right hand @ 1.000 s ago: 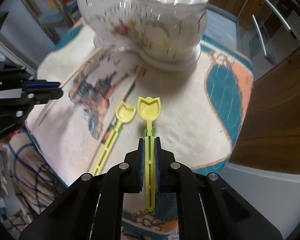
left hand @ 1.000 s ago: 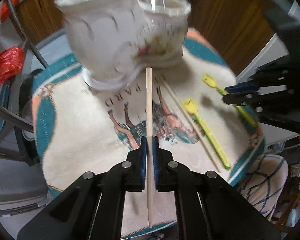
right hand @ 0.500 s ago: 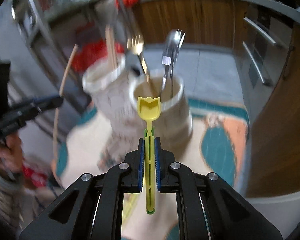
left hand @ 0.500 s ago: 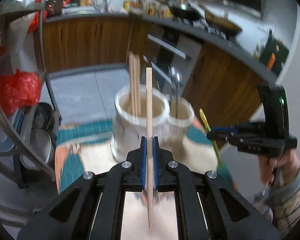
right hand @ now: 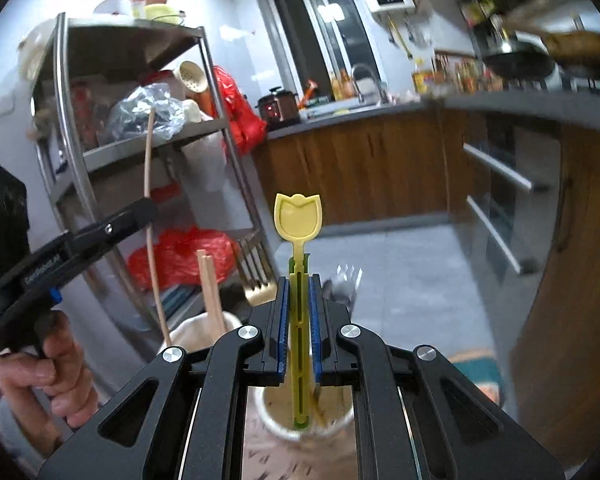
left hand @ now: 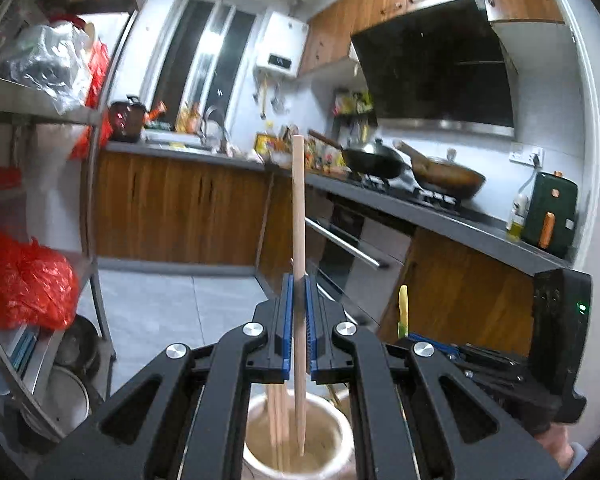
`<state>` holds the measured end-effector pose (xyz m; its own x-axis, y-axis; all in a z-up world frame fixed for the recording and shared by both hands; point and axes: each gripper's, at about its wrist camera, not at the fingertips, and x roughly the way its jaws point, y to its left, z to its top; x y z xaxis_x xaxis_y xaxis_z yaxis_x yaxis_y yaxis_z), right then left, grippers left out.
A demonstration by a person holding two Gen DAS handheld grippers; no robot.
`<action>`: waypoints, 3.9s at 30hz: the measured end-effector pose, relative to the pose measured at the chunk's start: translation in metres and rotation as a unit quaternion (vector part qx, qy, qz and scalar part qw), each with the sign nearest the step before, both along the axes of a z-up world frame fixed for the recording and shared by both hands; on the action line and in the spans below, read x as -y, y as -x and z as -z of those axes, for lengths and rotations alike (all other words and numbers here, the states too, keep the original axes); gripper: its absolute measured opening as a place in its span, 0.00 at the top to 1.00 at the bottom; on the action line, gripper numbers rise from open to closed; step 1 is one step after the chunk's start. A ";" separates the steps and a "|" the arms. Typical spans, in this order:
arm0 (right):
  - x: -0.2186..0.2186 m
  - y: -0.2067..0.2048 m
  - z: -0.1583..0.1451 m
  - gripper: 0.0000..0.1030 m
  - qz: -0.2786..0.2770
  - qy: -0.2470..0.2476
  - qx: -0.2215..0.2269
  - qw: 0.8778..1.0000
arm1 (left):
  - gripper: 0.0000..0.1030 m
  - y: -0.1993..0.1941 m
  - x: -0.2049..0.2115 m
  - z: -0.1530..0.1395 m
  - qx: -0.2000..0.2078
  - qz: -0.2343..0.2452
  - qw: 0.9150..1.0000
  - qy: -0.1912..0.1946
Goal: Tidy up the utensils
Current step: 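Drop the chopstick in the tall pot while the right tool drops the yellow spoon, then move both open tools back to the last chopstick and yellow spoon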
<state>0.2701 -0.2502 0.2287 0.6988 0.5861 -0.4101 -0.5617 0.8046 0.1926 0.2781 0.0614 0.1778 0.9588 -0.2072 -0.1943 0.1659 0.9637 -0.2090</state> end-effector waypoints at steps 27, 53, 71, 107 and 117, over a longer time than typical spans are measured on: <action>-0.012 0.018 0.046 0.90 0.002 0.069 0.001 0.998 | 0.95 0.016 0.008 0.064 -0.060 -0.028 0.997 -0.032; -0.011 0.038 0.035 0.72 0.002 0.088 0.008 0.996 | 0.77 0.033 0.013 0.069 -0.098 -0.041 0.993 -0.057; 0.003 0.076 0.043 0.72 -0.027 0.115 -0.027 0.993 | 0.54 0.089 0.021 0.091 -0.135 -0.040 0.989 -0.049; 0.012 0.117 0.136 0.86 -0.098 0.285 -0.171 0.938 | 0.38 0.092 0.055 0.138 -0.207 0.005 0.970 -0.129; 0.035 0.103 0.137 0.86 -0.077 0.281 -0.191 0.937 | 0.39 0.085 0.111 0.161 -0.244 0.052 0.951 -0.183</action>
<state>0.1672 -0.2854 0.0912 0.3629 0.2839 -0.8875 -0.6560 0.7543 -0.0269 0.1928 -0.0501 0.0171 0.7140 -0.1288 -0.6882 0.2331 0.9706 0.0602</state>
